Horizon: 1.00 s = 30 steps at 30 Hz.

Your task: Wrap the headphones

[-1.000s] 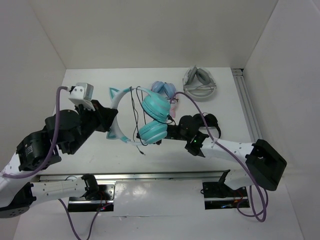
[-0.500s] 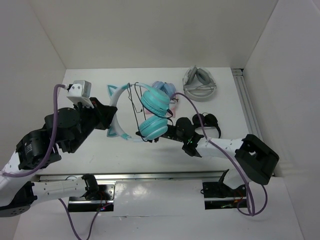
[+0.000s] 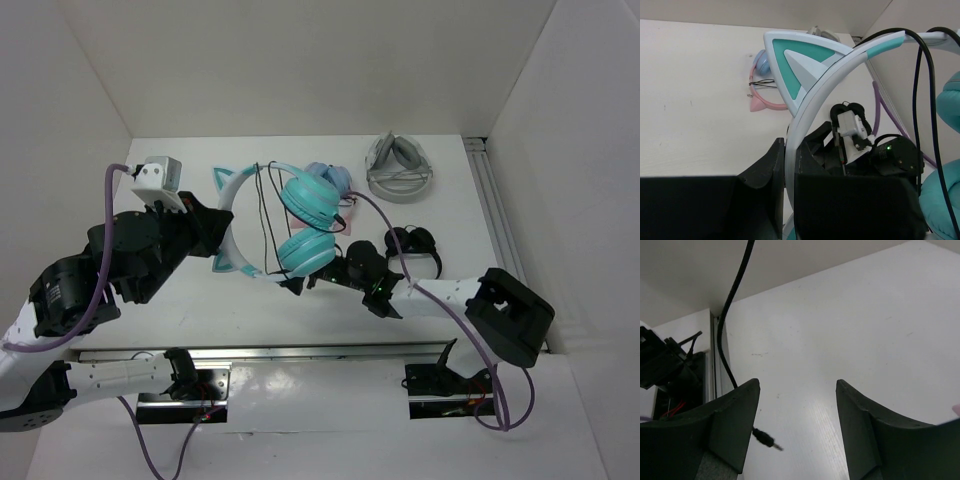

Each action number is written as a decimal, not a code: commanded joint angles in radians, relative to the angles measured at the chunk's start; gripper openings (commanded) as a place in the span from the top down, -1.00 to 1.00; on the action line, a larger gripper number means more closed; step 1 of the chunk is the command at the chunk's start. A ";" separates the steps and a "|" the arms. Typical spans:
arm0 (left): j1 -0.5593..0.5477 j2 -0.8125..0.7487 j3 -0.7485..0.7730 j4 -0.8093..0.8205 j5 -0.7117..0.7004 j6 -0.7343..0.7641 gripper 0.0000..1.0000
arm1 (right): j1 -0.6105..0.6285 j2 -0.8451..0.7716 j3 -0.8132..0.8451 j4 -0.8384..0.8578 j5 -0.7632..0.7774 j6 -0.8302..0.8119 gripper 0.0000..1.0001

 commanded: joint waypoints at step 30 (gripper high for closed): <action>0.000 -0.014 0.046 0.123 0.048 -0.049 1.00 | 0.044 -0.051 -0.011 0.104 0.255 -0.073 -0.42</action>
